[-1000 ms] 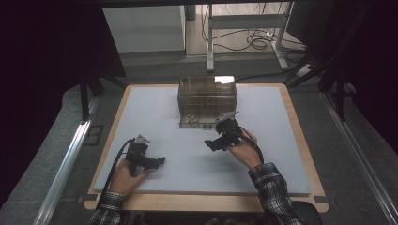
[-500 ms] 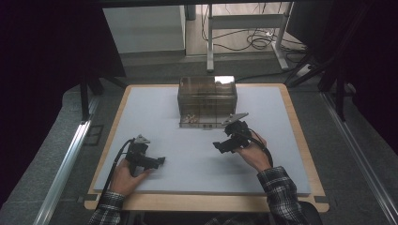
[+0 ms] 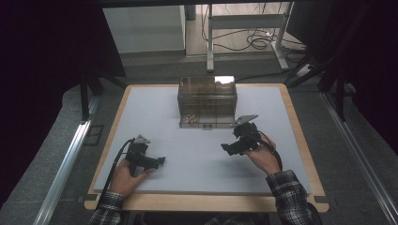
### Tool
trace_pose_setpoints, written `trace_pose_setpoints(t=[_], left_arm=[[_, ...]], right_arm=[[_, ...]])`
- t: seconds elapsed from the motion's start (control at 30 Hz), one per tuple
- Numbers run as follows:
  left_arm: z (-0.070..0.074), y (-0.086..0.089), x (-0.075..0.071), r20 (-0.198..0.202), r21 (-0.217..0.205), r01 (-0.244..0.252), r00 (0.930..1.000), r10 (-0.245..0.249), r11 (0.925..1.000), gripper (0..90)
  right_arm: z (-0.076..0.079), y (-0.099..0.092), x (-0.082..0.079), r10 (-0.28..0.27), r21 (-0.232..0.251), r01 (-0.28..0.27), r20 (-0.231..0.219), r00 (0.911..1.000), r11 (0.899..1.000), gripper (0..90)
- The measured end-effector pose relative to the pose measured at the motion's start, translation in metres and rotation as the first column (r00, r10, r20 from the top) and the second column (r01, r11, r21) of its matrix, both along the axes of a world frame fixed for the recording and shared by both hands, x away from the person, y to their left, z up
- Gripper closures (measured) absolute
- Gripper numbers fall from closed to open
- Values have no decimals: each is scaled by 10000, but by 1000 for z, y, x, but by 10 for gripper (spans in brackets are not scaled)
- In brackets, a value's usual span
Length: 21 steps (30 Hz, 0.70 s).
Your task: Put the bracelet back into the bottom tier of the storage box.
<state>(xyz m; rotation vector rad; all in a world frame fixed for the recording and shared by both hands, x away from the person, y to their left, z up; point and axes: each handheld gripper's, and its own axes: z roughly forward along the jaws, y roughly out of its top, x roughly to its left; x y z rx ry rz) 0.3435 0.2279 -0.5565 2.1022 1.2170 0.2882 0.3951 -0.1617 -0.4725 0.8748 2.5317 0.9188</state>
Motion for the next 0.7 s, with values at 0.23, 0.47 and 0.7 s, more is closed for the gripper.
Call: trace_pose_setpoints(t=[0.23,0.47,0.7], left_arm=[[0,0,0,0,-1,2,10000,-2,10000,0],[0,0,0,-13,-16,-17,10000,17,10000,0],[0,0,0,-15,-17,-18,10000,18,10000,0]], right_arm=[[-1,-13,-4,-135,-45,135,19,9999,9999,47],[-5,-23,-8,-240,-116,240,-21,9997,9996,47],[-7,-33,-14,-345,-240,344,-53,9994,9991,42]])
